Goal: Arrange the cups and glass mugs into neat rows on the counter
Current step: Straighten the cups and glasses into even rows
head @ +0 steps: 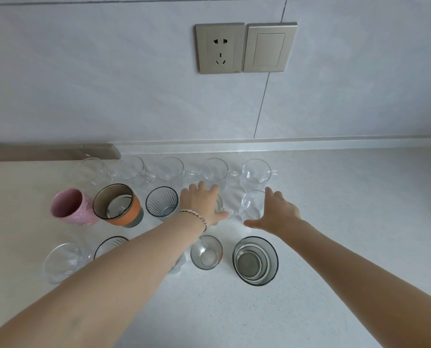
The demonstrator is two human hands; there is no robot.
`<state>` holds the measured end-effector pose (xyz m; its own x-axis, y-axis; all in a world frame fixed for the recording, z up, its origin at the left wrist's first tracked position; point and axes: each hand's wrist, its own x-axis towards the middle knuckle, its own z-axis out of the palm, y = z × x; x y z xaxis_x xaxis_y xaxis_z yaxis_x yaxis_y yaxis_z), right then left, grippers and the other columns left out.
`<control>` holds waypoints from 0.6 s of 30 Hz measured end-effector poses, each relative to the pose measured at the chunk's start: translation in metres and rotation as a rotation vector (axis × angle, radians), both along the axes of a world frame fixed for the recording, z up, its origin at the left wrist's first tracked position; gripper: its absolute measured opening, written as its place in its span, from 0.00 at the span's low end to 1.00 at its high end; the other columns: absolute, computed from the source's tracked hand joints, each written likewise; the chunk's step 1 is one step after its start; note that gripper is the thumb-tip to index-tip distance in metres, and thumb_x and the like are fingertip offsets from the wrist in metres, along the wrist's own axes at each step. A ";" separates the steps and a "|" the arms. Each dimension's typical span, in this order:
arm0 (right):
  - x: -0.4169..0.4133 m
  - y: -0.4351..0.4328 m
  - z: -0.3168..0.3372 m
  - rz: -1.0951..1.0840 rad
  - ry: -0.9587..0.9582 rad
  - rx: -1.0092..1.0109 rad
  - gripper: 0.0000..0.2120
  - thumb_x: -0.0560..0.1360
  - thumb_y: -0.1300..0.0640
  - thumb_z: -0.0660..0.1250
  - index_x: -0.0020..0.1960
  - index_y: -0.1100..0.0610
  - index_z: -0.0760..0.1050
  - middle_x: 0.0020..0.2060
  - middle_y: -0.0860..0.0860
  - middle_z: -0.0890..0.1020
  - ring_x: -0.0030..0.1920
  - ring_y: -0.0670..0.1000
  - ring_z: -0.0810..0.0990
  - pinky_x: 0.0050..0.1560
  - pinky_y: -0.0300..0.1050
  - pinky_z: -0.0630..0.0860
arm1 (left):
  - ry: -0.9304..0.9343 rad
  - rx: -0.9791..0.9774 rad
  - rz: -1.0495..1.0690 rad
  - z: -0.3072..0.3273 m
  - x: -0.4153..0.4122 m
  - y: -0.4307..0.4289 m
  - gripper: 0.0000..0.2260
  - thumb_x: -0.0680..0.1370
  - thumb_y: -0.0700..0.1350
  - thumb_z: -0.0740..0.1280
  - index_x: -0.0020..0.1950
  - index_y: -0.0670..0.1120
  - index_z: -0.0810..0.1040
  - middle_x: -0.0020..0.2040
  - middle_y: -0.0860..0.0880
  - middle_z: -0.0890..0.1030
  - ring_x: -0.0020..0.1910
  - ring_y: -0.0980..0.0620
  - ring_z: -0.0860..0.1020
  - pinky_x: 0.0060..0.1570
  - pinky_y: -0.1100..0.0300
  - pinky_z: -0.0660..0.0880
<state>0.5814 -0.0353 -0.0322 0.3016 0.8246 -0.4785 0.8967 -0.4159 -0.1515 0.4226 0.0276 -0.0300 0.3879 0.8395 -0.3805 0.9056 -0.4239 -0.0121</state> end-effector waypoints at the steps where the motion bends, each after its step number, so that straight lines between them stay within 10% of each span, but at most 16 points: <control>1: -0.004 -0.001 0.005 0.020 -0.032 0.015 0.44 0.68 0.38 0.70 0.73 0.58 0.54 0.63 0.55 0.70 0.57 0.55 0.79 0.45 0.45 0.75 | -0.040 0.044 -0.007 0.005 -0.003 -0.003 0.29 0.73 0.64 0.62 0.66 0.47 0.67 0.63 0.44 0.72 0.61 0.43 0.72 0.57 0.50 0.69; 6: -0.045 -0.009 0.045 0.221 -0.135 0.181 0.21 0.77 0.49 0.63 0.67 0.57 0.67 0.62 0.55 0.73 0.60 0.56 0.75 0.56 0.48 0.73 | -0.292 0.255 -0.029 0.038 -0.056 -0.020 0.17 0.76 0.49 0.62 0.63 0.45 0.73 0.60 0.45 0.76 0.57 0.42 0.75 0.51 0.51 0.72; 11: -0.119 -0.015 0.070 0.436 0.067 0.172 0.20 0.77 0.50 0.62 0.67 0.53 0.69 0.62 0.53 0.77 0.62 0.55 0.75 0.60 0.48 0.71 | -0.279 0.307 0.021 0.050 -0.166 -0.037 0.10 0.70 0.44 0.66 0.48 0.42 0.80 0.45 0.43 0.82 0.44 0.40 0.80 0.35 0.52 0.75; 18: -0.238 -0.014 0.047 0.568 0.102 0.129 0.28 0.74 0.47 0.65 0.71 0.54 0.63 0.65 0.54 0.73 0.66 0.56 0.71 0.64 0.50 0.69 | -0.078 -0.080 0.302 0.034 -0.295 -0.048 0.39 0.61 0.64 0.58 0.71 0.52 0.62 0.70 0.50 0.67 0.67 0.46 0.69 0.61 0.54 0.70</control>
